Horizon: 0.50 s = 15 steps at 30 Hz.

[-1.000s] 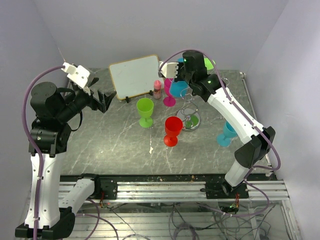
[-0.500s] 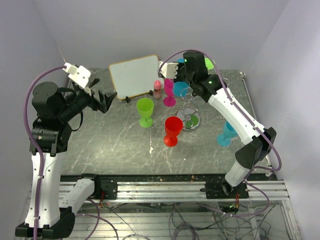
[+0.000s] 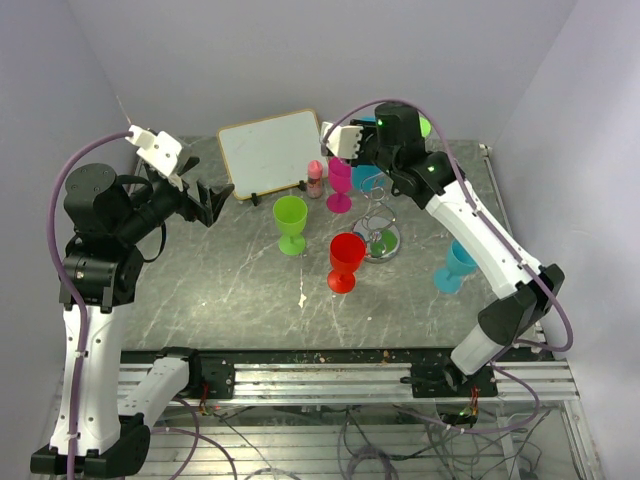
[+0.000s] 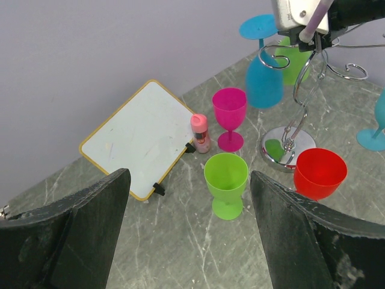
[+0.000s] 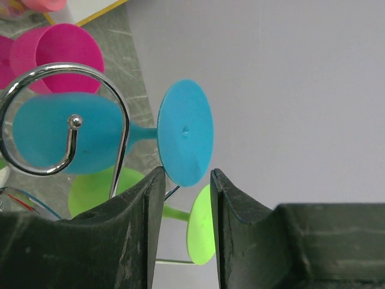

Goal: Place the wine glass upside down on the wine glass rack

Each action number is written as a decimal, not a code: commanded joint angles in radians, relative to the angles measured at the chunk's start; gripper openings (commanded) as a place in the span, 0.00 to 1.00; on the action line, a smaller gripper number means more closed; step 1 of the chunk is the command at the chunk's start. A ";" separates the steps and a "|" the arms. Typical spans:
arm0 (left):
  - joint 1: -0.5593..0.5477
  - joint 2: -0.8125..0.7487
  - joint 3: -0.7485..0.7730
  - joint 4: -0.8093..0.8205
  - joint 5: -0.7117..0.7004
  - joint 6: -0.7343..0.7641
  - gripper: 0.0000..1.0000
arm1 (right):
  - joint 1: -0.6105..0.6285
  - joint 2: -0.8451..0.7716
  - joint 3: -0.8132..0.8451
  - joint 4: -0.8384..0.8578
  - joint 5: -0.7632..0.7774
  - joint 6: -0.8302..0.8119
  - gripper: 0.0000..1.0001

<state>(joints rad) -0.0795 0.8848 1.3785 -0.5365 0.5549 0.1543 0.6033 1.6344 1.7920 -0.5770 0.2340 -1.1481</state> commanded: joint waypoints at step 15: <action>0.010 0.042 -0.037 -0.016 -0.042 0.002 0.89 | 0.007 -0.116 -0.049 -0.016 -0.065 0.046 0.46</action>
<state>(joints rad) -0.0795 0.9112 1.3632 -0.5426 0.5438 0.1539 0.6044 1.5589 1.7615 -0.6006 0.1715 -1.1149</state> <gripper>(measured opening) 0.898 0.440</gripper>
